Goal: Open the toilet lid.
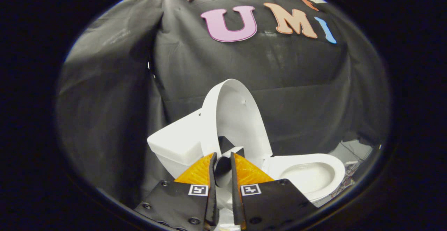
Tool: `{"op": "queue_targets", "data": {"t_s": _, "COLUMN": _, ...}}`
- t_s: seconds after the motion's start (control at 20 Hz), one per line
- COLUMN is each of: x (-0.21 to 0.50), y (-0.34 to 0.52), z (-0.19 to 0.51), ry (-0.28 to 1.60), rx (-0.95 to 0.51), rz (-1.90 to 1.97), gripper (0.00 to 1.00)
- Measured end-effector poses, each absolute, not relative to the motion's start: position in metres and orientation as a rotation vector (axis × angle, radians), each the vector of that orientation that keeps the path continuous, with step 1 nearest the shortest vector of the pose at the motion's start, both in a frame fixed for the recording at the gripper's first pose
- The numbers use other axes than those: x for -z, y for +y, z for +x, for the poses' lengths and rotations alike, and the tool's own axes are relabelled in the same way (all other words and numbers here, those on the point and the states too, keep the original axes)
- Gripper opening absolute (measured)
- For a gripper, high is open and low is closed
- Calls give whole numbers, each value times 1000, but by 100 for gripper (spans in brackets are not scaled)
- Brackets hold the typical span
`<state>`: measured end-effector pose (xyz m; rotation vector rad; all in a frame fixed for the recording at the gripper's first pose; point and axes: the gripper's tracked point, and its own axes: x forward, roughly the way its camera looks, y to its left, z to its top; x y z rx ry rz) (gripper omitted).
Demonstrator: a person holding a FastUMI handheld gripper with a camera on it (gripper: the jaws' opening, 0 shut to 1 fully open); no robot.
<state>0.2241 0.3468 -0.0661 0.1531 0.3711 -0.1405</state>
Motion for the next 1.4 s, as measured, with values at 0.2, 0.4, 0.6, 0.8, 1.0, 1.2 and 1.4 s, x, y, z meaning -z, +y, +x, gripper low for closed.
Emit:
{"op": "queue_targets", "data": {"t_s": 0.2, "x": 67, "y": 363, "z": 224, "ry": 378, "rx": 151, "rz": 78, "gripper": 60}}
{"op": "queue_targets", "data": {"t_s": 0.4, "x": 46, "y": 382, "z": 208, "ry": 322, "rx": 99, "rz": 31, "gripper": 100}}
{"op": "queue_targets", "data": {"t_s": 0.6, "x": 19, "y": 393, "z": 175, "ry": 309, "rx": 42, "rz": 52, "gripper": 100}}
{"op": "queue_targets", "data": {"t_s": 0.8, "x": -38, "y": 361, "z": 159, "ry": 215, "rx": 82, "rz": -34, "gripper": 100}}
{"op": "queue_targets", "data": {"t_s": 1.0, "x": -86, "y": 332, "z": 144, "ry": 147, "rx": 63, "rz": -36, "gripper": 100}}
{"op": "queue_targets", "data": {"t_s": 1.2, "x": -129, "y": 295, "z": 119, "ry": 36, "rx": -6, "rz": 75, "gripper": 98}}
{"op": "queue_targets", "data": {"t_s": 1.4, "x": -132, "y": 225, "z": 86, "ry": 30, "rx": 45, "rz": 60, "gripper": 97}}
